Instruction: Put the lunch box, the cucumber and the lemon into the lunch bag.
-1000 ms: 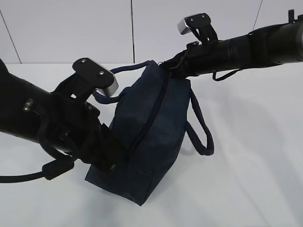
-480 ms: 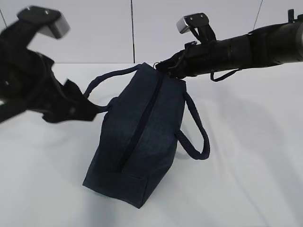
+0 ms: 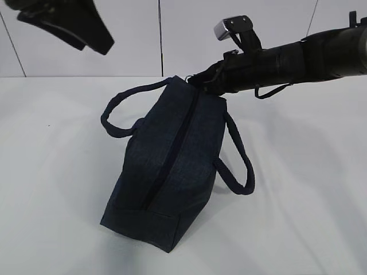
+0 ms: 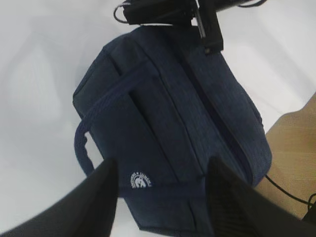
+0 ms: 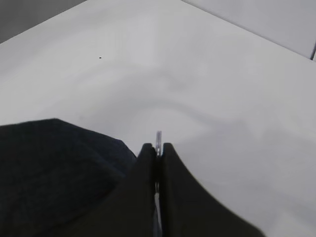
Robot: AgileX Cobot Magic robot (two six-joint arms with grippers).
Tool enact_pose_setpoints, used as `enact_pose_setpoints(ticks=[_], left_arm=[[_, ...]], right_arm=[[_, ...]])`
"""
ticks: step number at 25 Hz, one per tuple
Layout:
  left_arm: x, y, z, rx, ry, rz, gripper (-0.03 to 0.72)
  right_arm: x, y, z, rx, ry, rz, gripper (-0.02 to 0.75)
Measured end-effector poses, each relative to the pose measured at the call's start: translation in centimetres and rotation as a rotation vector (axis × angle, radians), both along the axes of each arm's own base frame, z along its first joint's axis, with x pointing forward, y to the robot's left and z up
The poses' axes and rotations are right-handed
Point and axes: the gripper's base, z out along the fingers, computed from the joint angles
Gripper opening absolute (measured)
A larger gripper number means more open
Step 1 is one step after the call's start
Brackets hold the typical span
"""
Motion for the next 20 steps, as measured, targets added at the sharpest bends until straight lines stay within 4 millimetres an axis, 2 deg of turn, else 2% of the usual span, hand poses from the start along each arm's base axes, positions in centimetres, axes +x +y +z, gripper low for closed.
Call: enact_pose_setpoints(ticks=[4,7,12,20], left_arm=[[2.9,-2.0,-1.7,-0.015,0.057,-0.013,0.41],[3.8,-3.5,-3.7,0.004,0.106,-0.039,0.411],[4.6,-5.1,-6.6,0.037,0.173,-0.065,0.411],[5.1,-5.5,-8.0,0.039,0.209,-0.066,0.411]], right_arm=[[0.0,0.0,0.0,0.002,0.002,0.002,0.001],[0.0,0.0,0.0,0.003,0.002,0.003,0.001],[0.0,0.0,0.0,0.005,0.004,0.004,0.001],[-0.1,0.1,0.0,0.007,0.005,0.007,0.001]])
